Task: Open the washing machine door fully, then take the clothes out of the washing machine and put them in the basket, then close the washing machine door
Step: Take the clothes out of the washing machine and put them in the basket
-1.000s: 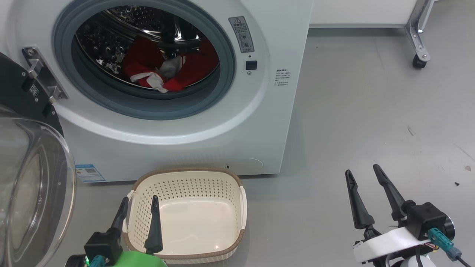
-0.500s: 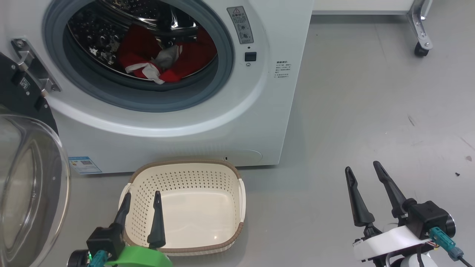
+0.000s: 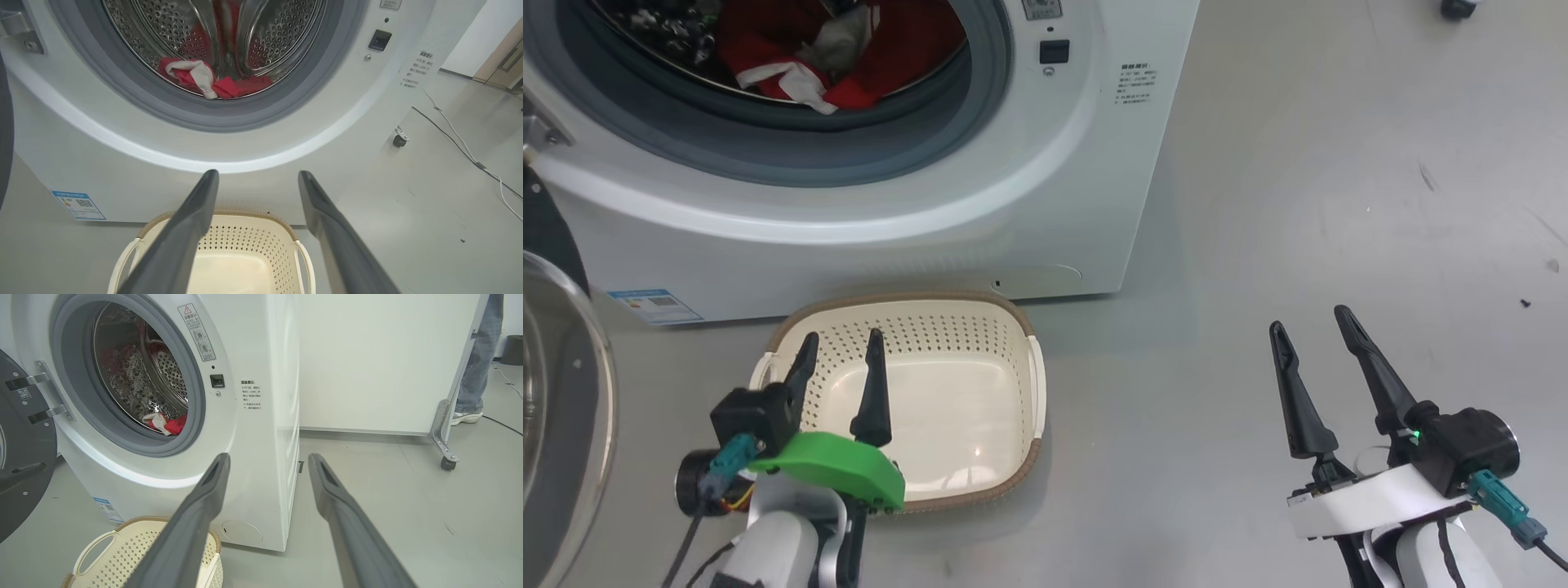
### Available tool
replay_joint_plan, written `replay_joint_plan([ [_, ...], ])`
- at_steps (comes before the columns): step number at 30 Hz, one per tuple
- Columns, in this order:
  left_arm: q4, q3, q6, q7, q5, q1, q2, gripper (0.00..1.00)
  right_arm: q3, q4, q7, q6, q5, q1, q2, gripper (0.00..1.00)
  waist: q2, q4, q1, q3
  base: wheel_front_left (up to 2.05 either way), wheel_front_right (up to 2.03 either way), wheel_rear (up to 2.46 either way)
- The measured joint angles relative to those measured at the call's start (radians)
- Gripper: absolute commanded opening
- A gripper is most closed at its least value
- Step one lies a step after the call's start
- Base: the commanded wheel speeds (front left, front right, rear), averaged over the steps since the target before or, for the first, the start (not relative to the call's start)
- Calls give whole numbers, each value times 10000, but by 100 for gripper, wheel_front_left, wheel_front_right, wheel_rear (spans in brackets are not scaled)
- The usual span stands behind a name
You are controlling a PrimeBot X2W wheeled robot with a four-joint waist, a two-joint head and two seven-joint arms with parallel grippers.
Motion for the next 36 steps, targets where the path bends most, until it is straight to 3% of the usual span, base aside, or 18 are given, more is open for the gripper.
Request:
replay_joint_plan([
  [14, 1377, 535, -19, 1770, -554, -3102, 119, 100, 330, -345, 0, 0, 454, -1044, -4, 100, 0, -808, 1, 1845, 0, 0, 0],
  [25, 1864, 980, -320, 2834, -589, -5519, 861, 100, 326, -353, 0, 0, 882, -1701, -6, 100, 0, -1571, 0, 3040, 0, 0, 0],
  [36, 2249, 1377, -322, 3315, -314, -7773, 1764, 100, 644, -307, 0, 0, 1331, -2187, -4, 100, 0, -2200, 0, 3682, 0, 0, 0],
])
